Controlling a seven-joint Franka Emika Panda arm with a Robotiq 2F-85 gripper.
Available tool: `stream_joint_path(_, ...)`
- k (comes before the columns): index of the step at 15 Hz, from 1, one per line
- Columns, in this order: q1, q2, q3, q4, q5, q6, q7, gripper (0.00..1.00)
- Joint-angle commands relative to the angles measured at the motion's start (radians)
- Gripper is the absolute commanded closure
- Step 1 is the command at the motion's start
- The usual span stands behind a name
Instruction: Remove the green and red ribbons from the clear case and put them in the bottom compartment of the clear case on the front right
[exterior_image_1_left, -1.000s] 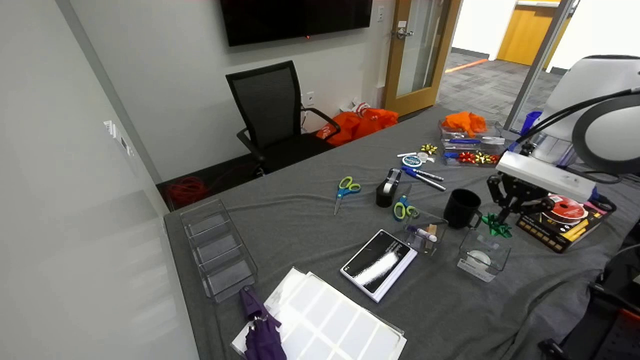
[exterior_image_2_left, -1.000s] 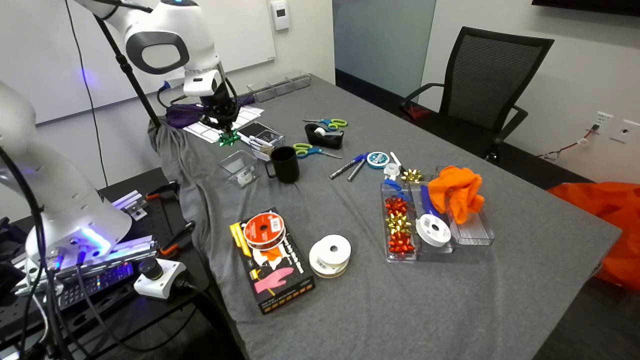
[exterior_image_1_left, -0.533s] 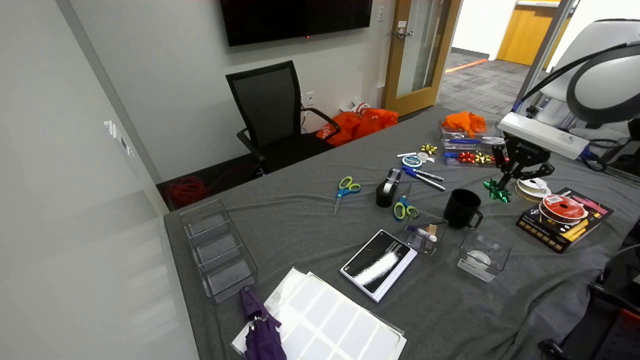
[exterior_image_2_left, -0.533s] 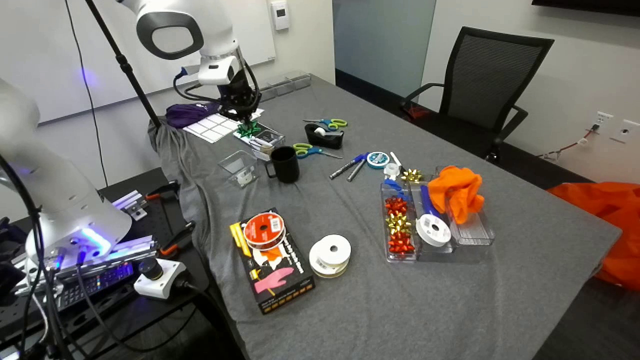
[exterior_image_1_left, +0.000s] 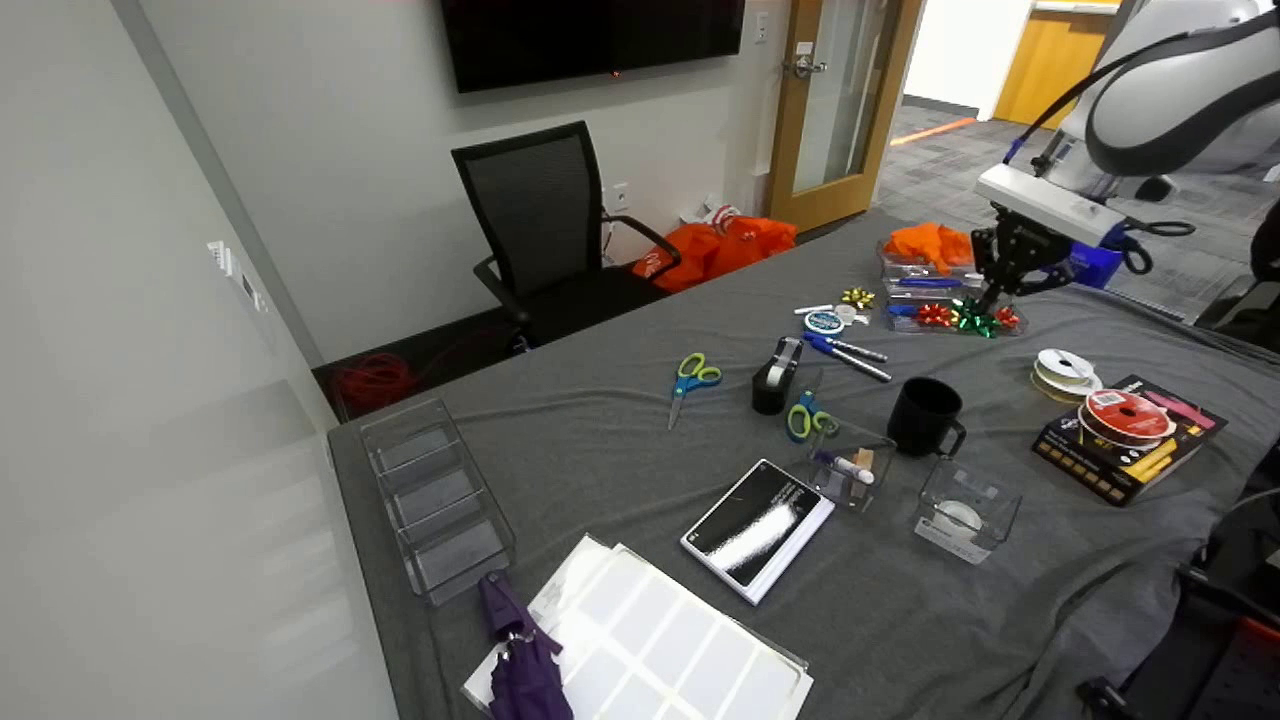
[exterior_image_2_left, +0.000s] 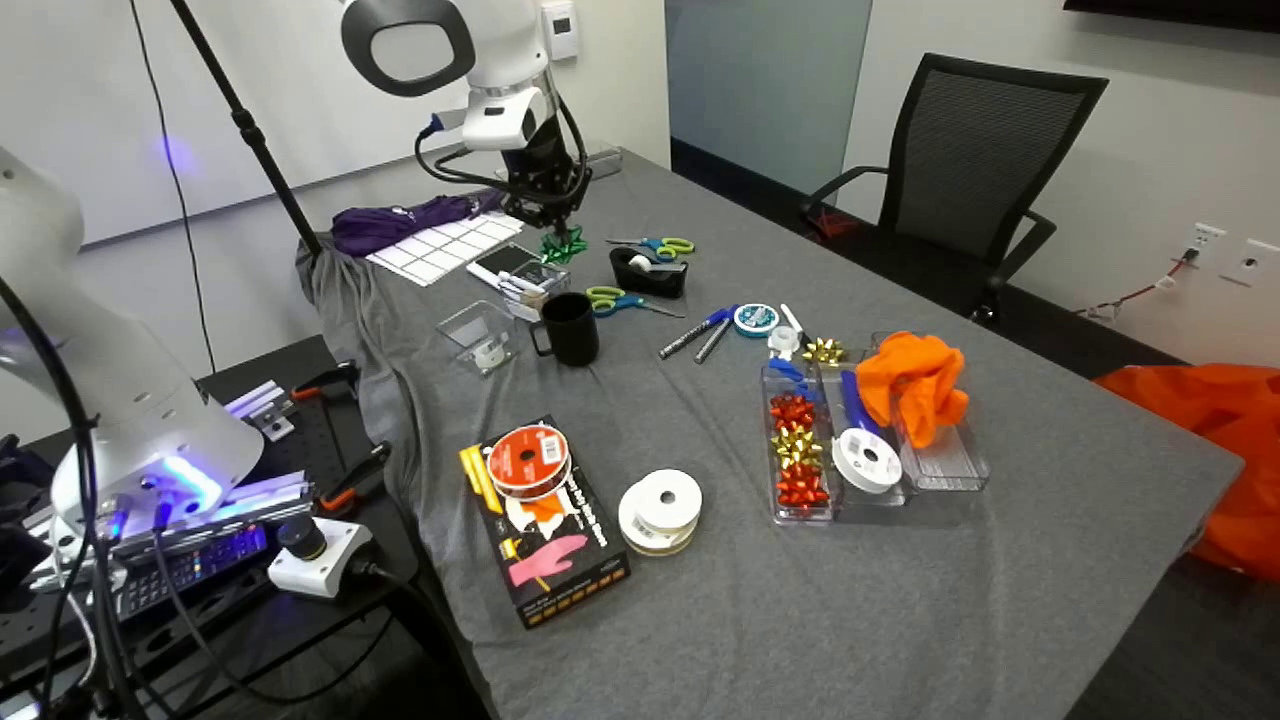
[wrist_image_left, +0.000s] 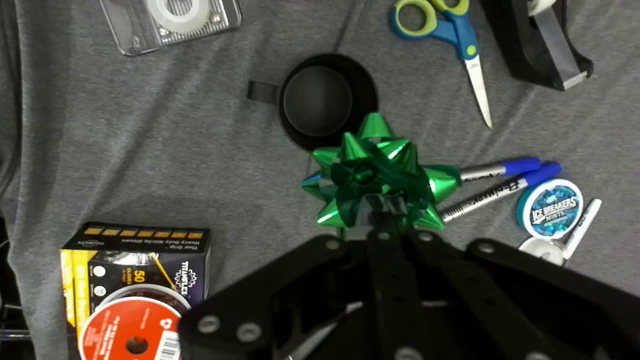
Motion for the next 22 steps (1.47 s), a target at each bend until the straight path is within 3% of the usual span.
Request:
stream_joint_path(1,0.000,0.009,-0.002,0.012,0.000,-0.007,0.000,1.00)
stream_joint_path(6,0.000,0.013,-0.002,0.016,0.000,-0.010,0.000,1.00)
stream_joint_path(10,-0.018,0.110,-0.026,0.170,0.059,-0.051,0.075,1.00)
stream_joint_path(16,-0.030,0.344,-0.094,0.392,0.066,-0.015,0.346,1.00)
stream_joint_path(22,-0.028,0.567,-0.114,0.636,0.111,-0.093,0.669,1.00)
